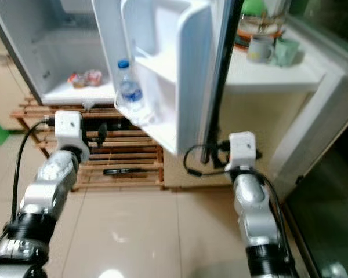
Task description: Restocking fridge
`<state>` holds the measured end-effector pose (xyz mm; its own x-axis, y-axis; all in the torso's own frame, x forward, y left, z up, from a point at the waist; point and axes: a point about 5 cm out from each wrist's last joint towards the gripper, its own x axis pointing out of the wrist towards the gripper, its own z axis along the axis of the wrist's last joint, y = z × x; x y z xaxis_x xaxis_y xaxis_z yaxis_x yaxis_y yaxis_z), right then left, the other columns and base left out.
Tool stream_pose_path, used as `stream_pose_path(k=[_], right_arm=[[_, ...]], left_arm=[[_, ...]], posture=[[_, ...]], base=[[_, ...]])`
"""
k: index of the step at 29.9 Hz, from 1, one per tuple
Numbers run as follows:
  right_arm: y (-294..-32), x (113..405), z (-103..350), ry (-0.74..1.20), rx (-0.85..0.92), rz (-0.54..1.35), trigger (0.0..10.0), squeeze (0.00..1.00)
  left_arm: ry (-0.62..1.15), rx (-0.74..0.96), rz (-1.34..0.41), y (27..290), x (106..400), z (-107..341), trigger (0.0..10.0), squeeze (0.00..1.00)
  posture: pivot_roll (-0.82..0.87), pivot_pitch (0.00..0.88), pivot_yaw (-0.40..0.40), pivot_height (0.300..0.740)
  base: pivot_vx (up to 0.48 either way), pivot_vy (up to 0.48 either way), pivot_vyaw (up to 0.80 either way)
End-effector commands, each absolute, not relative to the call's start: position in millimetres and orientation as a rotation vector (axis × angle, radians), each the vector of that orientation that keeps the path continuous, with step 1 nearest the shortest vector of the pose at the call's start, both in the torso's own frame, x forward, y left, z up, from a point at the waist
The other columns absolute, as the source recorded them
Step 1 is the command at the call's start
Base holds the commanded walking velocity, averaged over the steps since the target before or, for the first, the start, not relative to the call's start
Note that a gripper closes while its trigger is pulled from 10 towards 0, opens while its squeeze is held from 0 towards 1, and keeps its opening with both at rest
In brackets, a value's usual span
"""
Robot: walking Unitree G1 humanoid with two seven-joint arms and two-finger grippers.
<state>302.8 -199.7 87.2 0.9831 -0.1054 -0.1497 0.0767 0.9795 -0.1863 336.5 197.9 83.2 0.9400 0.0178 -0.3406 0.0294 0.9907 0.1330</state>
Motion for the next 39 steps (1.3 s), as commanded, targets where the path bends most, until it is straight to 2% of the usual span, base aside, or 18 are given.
stream_pose_path(k=[1,2,6,8,13,17,19,26,27,29,30,31,32,34,37,39], right_arm=[[-219,310,86,0.202,-0.229,-0.195,10.0,0.02],[-219,310,86,0.202,-0.229,-0.195,10.0,0.02],[-256,336,108,0.188,-0.357,-0.374,10.0,0.0],[-267,349,125,0.156,-0.383,-0.424,10.0,0.0],[-271,367,152,0.095,-0.328,-0.444,10.0,0.0],[-241,390,178,0.023,-0.223,-0.328,10.0,0.0],[-238,392,180,0.015,-0.207,-0.314,10.0,0.0],[-195,401,190,-0.062,-0.097,-0.121,10.0,0.0],[-189,401,190,-0.073,-0.087,-0.087,10.0,0.0],[-171,395,188,-0.078,-0.029,0.017,10.0,0.0],[-153,385,187,-0.058,0.081,0.153,10.0,0.0],[-134,368,191,-0.056,0.168,0.327,10.0,0.0],[-134,368,191,-0.056,0.168,0.327,10.0,0.0],[-113,336,196,-0.046,0.272,0.575,10.0,0.0],[-116,307,183,0.013,0.295,0.687,10.0,0.0],[-137,312,163,0.065,0.272,0.543,10.0,0.0]], left_arm=[[0.463,0.197,-0.033,210,330,62,10.0,0.0],[0.463,0.197,-0.033,210,330,62,10.0,0.0],[0.616,0.372,-0.091,223,316,33,10.0,0.0],[0.637,0.42,-0.122,222,310,24,10.0,0.0],[0.651,0.455,-0.17,211,303,13,10.0,0.0],[0.645,0.455,-0.188,205,297,4,10.0,0.0],[0.646,0.453,-0.186,206,296,4,10.0,0.0],[0.703,0.454,-0.181,216,283,-8,10.0,0.0],[0.728,0.46,-0.189,217,280,-12,10.0,0.0],[0.922,0.558,-0.246,225,257,-31,10.0,0.0],[0.974,0.561,-0.276,226,249,-37,10.0,0.0],[1.001,0.568,-0.294,227,243,-41,10.0,0.0],[1.001,0.568,-0.294,227,243,-41,10.0,0.0],[0.998,0.555,-0.302,227,241,-43,10.0,0.0],[0.952,0.541,-0.324,217,247,-41,10.0,0.0],[0.876,0.533,-0.334,201,257,-36,10.0,0.0]], posture=[[-0.08,0.0,0.041,0.74],[-0.08,0.0,0.041,0.74],[-0.09,0.0,0.042,0.74],[-0.09,0.0,0.039,0.74],[-0.07,0.0,0.023,0.74],[-0.03,0.0,-0.007,0.74],[-0.03,0.0,-0.008,0.74],[-0.02,0.0,-0.005,0.74],[-0.03,0.0,0.0,0.74],[-0.04,0.0,0.009,0.74],[-0.05,0.0,0.015,0.74],[-0.06,0.0,0.02,0.74],[-0.06,0.0,0.02,0.74],[-0.08,0.0,0.033,0.74],[-0.1,0.0,0.05,0.74],[-0.12,0.0,0.063,0.74]], base=[[0.0,0.0,0.0],[0.0,0.0,0.0],[0.0,0.0,0.0],[0.0,0.0,0.0],[0.0,0.0,0.0],[0.0,0.0,0.0],[0.0,0.0,0.0],[0.0,0.0,0.0],[0.0,0.0,0.0],[0.0,0.0,0.0],[0.0,0.0,0.0],[0.0,0.0,0.0],[0.0,0.0,0.0],[0.0,0.0,0.0],[0.0,0.0,0.0],[0.0,0.0,0.0]])
